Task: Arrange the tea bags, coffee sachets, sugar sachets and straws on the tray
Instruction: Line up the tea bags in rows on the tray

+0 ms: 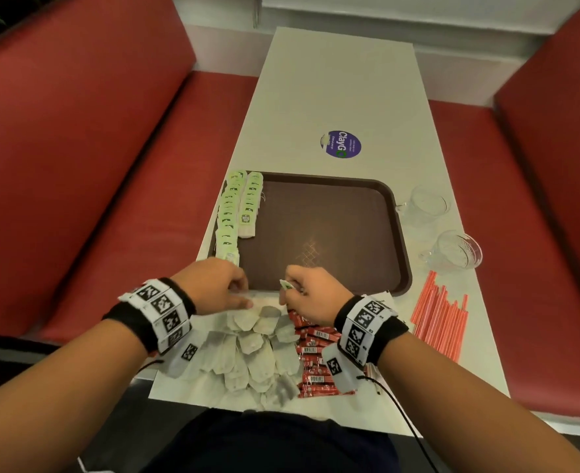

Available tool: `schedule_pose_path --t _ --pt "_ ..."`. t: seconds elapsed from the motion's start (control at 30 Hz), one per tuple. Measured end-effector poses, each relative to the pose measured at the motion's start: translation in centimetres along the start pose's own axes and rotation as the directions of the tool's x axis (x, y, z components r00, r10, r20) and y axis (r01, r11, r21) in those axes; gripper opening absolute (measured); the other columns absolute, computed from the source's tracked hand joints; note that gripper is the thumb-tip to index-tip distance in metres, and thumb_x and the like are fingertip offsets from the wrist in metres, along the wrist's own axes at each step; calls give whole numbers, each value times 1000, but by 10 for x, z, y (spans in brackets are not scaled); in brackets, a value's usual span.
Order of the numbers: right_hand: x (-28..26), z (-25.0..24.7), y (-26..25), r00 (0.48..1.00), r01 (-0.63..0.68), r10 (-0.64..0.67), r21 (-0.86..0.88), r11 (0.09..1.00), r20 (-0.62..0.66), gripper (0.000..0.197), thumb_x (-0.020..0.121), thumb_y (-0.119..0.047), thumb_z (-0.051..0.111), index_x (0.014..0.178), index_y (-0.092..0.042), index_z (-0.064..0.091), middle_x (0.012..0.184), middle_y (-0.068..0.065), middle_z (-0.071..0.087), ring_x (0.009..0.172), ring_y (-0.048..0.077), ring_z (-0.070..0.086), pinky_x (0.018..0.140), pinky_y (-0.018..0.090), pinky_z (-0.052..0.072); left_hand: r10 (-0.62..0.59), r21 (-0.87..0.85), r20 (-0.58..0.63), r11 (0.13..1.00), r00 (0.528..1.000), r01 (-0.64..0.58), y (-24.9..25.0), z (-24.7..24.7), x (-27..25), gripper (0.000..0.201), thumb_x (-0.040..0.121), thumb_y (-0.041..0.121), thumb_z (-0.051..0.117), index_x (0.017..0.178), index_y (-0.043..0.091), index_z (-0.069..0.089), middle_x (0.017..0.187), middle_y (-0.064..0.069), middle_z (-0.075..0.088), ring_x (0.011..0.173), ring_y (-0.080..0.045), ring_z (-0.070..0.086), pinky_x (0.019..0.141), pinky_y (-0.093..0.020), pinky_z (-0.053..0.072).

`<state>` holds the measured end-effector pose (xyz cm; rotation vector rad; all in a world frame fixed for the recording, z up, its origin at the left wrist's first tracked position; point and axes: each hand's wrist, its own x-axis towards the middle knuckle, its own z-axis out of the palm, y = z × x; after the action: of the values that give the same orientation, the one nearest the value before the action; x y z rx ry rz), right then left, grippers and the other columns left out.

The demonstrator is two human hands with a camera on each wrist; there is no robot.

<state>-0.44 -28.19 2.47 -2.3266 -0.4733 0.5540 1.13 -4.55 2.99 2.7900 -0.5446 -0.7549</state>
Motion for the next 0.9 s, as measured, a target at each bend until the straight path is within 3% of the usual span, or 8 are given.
schedule_pose_path --t 0.17,0.33,0.4,0.5,0.57,0.67,0.77,0.9 --pt "-8 3 -1 998 -15 18 61 998 -54 26 88 -8 51 73 -20 35 63 0 45 55 17 39 56 34 38 92 21 32 995 995 -93 0 36 -15 51 74 52 78 121 38 62 117 14 52 108 -7 53 91 -30 47" --pt "-13 5 -1 1000 -17 16 55 998 10 14 91 -10 53 97 -18 44 66 -2 55 47 10 45 48 20 37 175 107 -28 979 984 -171 1 39 -12 29 88 46 65 115 35 70 115 11 60 113 -11 53 92 -31 45" --pt "-14 6 1 1000 -18 18 35 999 4 16 90 -15 57 103 -21 50 79 -1 63 53 9 51 54 23 43 198 98 -82 977 977 -189 1 37 -11 24 93 42 61 112 31 73 114 10 64 111 -13 56 91 -30 45" --pt "-12 8 2 1000 3 -3 15 1000 1 18 89 -26 67 106 -24 62 93 -9 65 79 10 60 74 27 51 245 31 -233 969 941 -244 2 30 -12 20 94 38 63 104 27 76 104 10 67 101 -15 60 85 -31 47" --pt "-9 8 -1 999 30 -29 30 999 -17 24 85 -34 74 106 -26 66 98 -11 67 88 9 63 82 29 53 267 -20 -307 958 914 -287 6 18 -13 20 94 39 62 104 28 75 98 11 67 95 -13 60 80 -29 46" --pt "-2 10 -7 995 71 -66 68 995 -81 9 86 -34 73 89 -31 66 84 -13 64 73 5 61 68 22 50 313 -47 -365 934 877 -353 17 -1 -13 23 92 43 57 104 32 73 92 15 66 89 -10 59 77 -28 46" --pt "3 11 -12 979 96 -72 119 988 -193 35 90 -27 70 64 -34 49 60 -11 50 54 2 46 55 17 36 318 -85 -435 917 842 -390 24 -20 -12 21 90 42 58 99 31 74 90 14 68 87 -9 60 76 -34 50" --pt "11 3 -14 970 118 -78 164 979 -232 35 89 -26 71 62 -26 50 59 -9 47 56 4 42 55 22 35 270 -165 -459 910 846 -380 24 -27 -8 14 92 38 63 98 29 72 86 11 68 82 -10 60 75 -37 51"
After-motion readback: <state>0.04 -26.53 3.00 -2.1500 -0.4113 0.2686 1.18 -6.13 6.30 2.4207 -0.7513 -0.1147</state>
